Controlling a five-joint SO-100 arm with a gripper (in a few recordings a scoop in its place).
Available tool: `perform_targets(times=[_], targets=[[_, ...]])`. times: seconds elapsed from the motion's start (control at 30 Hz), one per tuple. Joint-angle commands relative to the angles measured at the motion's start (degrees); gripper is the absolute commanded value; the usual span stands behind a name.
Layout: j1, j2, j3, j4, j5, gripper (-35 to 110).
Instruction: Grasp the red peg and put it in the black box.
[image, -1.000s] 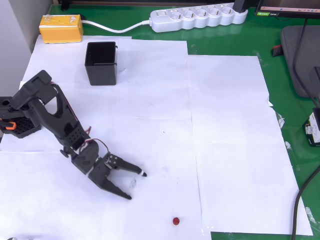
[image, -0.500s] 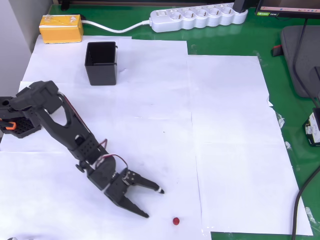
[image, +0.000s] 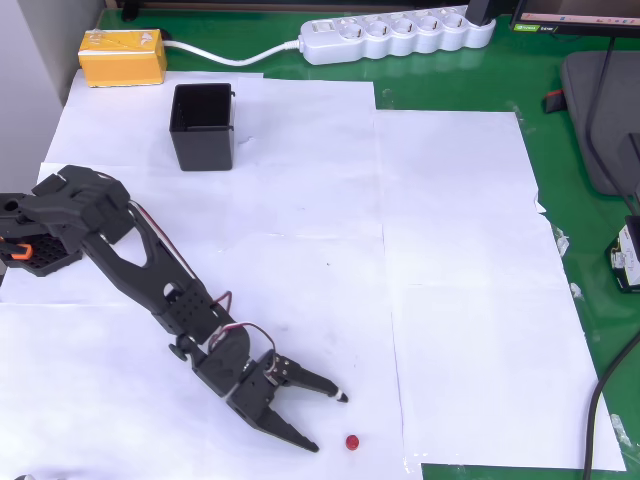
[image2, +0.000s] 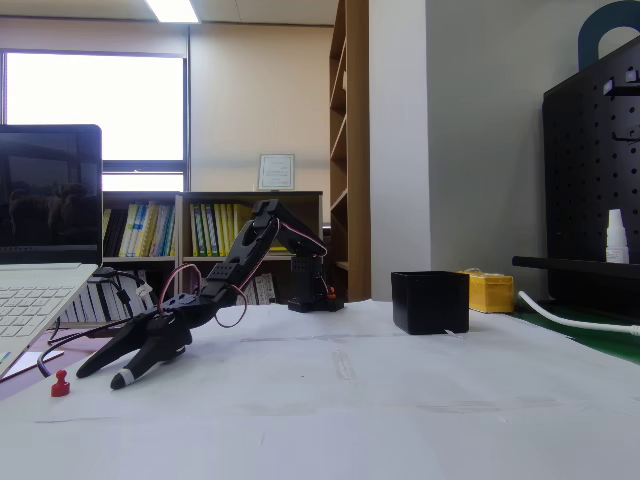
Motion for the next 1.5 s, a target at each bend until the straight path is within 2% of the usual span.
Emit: perform_targets(times=[0.0,0.3,0.7,1.47], targets=[[0.88,0.79,5.98,2.72,-0.88,30],[0.62,4.83,14.68,7.82,-0.79,34],[-0.18,6.77,18.11,9.40,-0.97,41],[-2.11,10.81,26.37,13.80,-2.37,40]])
